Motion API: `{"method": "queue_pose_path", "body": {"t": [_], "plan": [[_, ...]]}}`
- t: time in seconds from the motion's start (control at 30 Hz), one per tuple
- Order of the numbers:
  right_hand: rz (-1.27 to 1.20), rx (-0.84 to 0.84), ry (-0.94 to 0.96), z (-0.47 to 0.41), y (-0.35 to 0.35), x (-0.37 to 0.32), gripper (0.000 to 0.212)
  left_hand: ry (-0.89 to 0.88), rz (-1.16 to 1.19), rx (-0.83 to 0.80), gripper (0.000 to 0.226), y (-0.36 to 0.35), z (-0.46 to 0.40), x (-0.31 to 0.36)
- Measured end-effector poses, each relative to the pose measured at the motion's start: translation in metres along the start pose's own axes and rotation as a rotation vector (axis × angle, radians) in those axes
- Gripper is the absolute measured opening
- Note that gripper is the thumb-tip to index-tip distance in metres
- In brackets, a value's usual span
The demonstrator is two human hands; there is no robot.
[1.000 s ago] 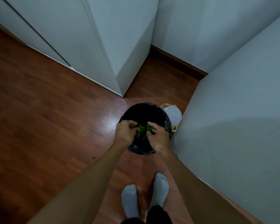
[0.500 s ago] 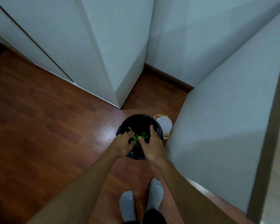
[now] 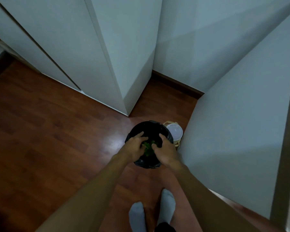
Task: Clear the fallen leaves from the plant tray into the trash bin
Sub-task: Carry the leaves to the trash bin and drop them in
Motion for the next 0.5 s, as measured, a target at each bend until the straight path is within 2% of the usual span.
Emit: {"method": "queue_pose_path", "body": {"t": [0.1, 0.23, 0.5], "plan": [[0.012, 0.021, 0.011, 0.002, -0.001, 0.003, 0.062, 0.041, 0.066, 0.032, 0.056, 0.003, 0.004, -0.007], [0.061, -0.01, 0.047, 0.009, 0.005, -0.007, 0.065, 0.049, -0.053, -0.007, 0.066, 0.015, 0.02, -0.012], [0.037, -0.142, 0.007, 0.019, 0.04, -0.069, 0.069, 0.113, -0.105, -0.018, 0.054, 0.087, 0.068, 0.02]]}}
Point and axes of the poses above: each hand's wrist, its own z-axis away from the middle knuckle, its own y-axis out of the back of the hand, x = y × z, the point moved 5 cm from there along -z, towards the middle knuckle, and after that the axes turned 15 degrees about y, right-handed, at the moved point
